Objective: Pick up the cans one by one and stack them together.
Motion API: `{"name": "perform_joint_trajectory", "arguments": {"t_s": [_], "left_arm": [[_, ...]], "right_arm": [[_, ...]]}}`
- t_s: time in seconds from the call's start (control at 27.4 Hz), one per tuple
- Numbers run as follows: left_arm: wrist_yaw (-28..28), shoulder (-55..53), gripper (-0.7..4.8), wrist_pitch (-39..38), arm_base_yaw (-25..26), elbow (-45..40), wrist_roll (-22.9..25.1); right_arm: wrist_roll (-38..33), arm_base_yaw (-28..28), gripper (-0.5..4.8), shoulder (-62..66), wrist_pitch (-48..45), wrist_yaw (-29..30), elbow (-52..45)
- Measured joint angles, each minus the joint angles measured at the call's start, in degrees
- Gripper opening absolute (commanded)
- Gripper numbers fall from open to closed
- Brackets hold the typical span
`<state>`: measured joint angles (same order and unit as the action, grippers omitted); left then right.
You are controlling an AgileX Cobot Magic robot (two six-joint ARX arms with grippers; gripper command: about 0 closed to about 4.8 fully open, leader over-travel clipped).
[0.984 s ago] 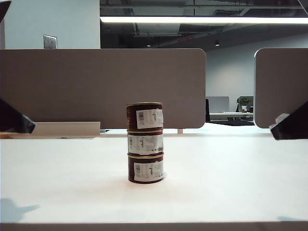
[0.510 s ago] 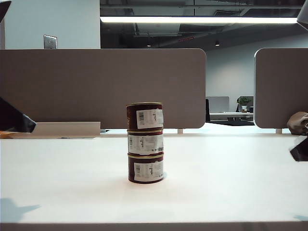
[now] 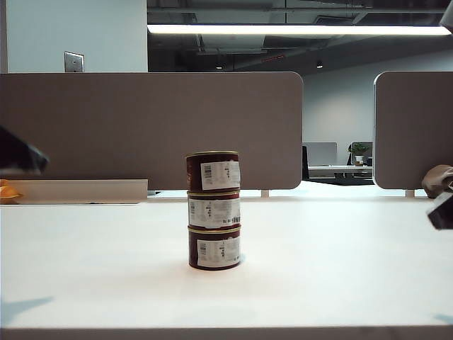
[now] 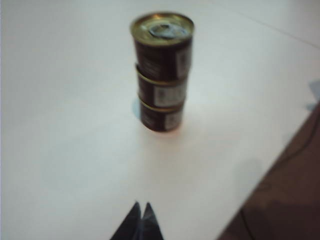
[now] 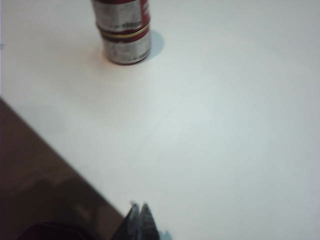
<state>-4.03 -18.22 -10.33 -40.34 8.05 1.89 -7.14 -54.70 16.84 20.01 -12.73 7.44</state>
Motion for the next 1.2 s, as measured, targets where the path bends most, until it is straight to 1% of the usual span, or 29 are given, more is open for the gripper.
{"name": "perform_joint_trajectory", "arguments": {"t_s": [0.11,0.15,0.18,0.22,0.29,0.55,0.73,0.91,1.06,1.13,1.2], "left_arm": [[0.0,2.2,-0.05,0.3,3.1,0.0,0.0],[-0.1,3.8,-0.05,-0.1,5.7,0.0,0.0],[0.0,4.5,-0.05,0.0,6.9,0.0,0.0],[0.1,6.2,-0.05,0.0,9.7,0.0,0.0],[0.1,8.0,-0.05,0.0,11.6,0.0,0.0],[0.1,14.8,-0.05,0.1,15.3,0.0,0.0],[0.1,17.8,-0.05,0.2,18.3,0.0,0.0],[0.1,18.0,-0.05,0.0,21.5,-0.2,0.0],[0.1,18.0,-0.05,0.4,22.2,-0.8,0.0],[0.1,18.0,-0.05,0.0,22.4,-2.9,0.0],[0.1,17.9,-0.05,-0.1,22.3,-4.3,0.0]], "right_arm": [[0.0,2.7,-0.05,-1.1,0.2,0.1,0.0],[0.0,5.1,-0.05,-2.2,0.1,0.3,0.0],[0.0,6.4,-0.05,-2.7,0.1,0.3,0.0],[0.0,9.5,-0.05,-3.7,0.2,0.3,0.0],[0.0,12.5,-0.05,-5.0,0.2,0.3,0.0],[0.0,24.2,-0.05,-11.8,0.3,0.3,0.0],[0.0,30.6,-0.05,-15.4,0.4,0.3,0.0],[0.0,36.8,-0.05,-16.9,0.3,0.3,0.0],[0.0,39.5,-0.05,-16.9,-0.4,0.3,-1.9],[0.0,40.8,-0.05,-16.9,-0.5,0.4,-4.2],[0.0,41.2,-0.05,-16.7,-1.6,0.3,-4.3]]}}
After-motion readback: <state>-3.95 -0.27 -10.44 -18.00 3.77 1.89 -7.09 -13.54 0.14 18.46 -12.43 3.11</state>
